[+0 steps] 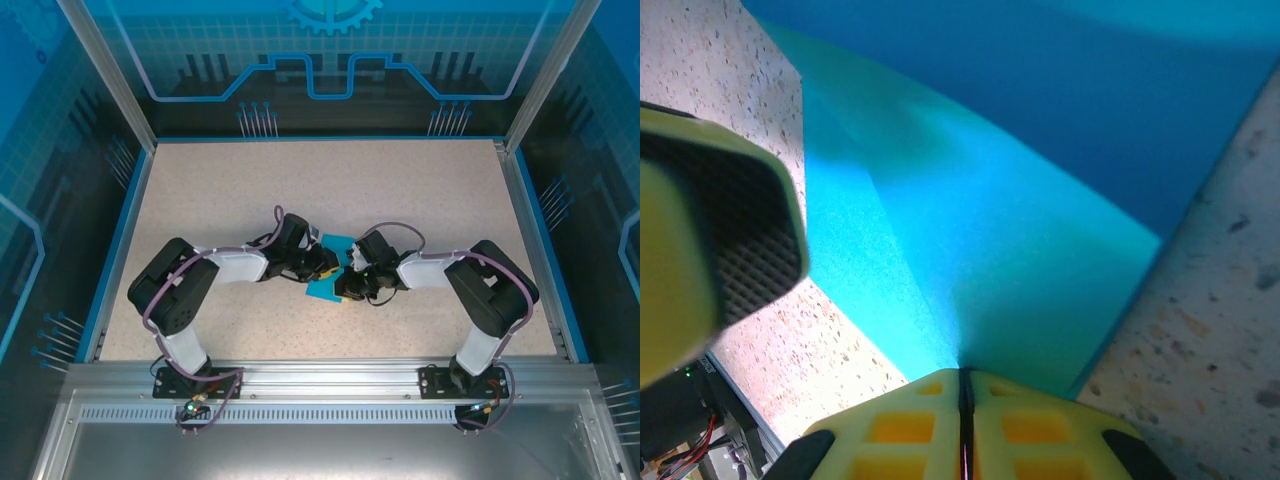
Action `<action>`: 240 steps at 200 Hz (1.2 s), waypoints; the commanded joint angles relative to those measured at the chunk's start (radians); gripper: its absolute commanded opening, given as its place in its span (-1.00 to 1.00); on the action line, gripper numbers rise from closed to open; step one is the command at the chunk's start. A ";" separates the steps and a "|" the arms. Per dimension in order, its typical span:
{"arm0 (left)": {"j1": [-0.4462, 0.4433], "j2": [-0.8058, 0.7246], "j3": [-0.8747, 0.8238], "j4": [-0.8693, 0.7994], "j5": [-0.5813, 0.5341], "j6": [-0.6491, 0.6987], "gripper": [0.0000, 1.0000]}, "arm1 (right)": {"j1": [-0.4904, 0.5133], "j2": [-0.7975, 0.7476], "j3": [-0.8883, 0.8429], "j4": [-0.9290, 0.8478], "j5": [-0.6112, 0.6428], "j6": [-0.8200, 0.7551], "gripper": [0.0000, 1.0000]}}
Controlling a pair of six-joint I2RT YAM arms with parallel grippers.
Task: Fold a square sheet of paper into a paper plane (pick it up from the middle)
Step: Fold the triangle a second time at the center of the table.
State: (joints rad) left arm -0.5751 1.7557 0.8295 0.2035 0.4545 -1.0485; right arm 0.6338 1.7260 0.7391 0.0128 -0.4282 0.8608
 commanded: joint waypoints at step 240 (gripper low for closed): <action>0.140 0.131 -0.005 0.027 -0.087 0.164 -0.62 | -0.009 0.024 -0.046 -0.150 0.063 -0.020 -0.93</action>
State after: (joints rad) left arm -0.4755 1.8515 0.8276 0.2481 0.4019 -0.9337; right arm 0.6292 1.7241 0.7338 0.0128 -0.4297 0.8562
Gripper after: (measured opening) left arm 0.192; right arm 0.043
